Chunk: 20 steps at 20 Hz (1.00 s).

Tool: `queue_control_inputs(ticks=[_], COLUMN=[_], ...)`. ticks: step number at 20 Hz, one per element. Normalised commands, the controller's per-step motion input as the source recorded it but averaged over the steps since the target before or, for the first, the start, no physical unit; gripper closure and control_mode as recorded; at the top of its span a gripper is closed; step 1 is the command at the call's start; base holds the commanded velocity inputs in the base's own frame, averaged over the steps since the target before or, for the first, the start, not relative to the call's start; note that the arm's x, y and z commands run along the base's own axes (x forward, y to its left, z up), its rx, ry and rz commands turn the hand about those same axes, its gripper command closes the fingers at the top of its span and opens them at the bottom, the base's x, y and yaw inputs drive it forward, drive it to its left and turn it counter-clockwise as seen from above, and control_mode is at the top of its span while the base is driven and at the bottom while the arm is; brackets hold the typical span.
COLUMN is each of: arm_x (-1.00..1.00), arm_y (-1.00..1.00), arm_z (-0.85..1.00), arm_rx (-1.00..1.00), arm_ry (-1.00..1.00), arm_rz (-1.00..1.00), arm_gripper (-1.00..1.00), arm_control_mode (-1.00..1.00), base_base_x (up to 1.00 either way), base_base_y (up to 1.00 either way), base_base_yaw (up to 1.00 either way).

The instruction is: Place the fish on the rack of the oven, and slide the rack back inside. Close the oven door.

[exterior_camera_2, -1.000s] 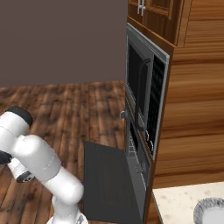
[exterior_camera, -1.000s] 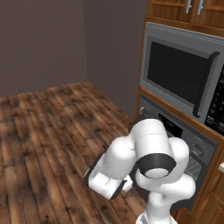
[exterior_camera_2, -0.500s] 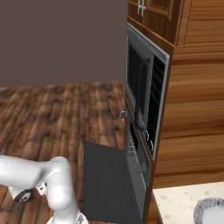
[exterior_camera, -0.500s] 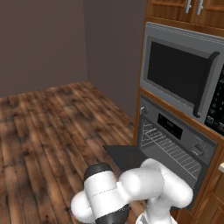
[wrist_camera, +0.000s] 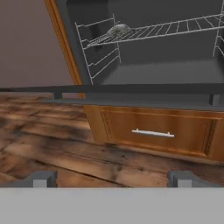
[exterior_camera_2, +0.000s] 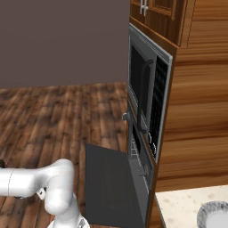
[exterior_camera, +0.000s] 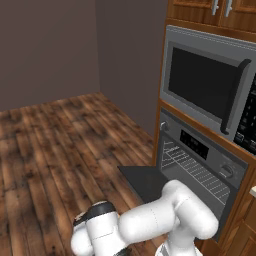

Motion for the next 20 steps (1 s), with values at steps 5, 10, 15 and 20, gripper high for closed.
queue_control_inputs(ticks=[5,10,15,20], arm_x=[0.45,0.18,0.17,0.18], arm_y=[-0.02,0.0,0.0,-0.07], arm_z=[-0.4,-0.6,-0.64,-0.6], arm_rx=[-0.12,-0.14,-0.13,-0.11], arm_ry=[0.0,-0.01,-0.07,-0.12], arm_rz=[-0.16,-0.17,-0.2,-0.21], arm_gripper=[-1.0,-1.0,-1.0,-1.0], arm_control_mode=[-1.0,-1.0,-1.0,-1.0], base_base_x=[0.0,0.0,0.0,0.0], base_base_y=[0.0,0.0,0.0,0.0], base_base_yaw=[0.0,0.0,0.0,0.0])
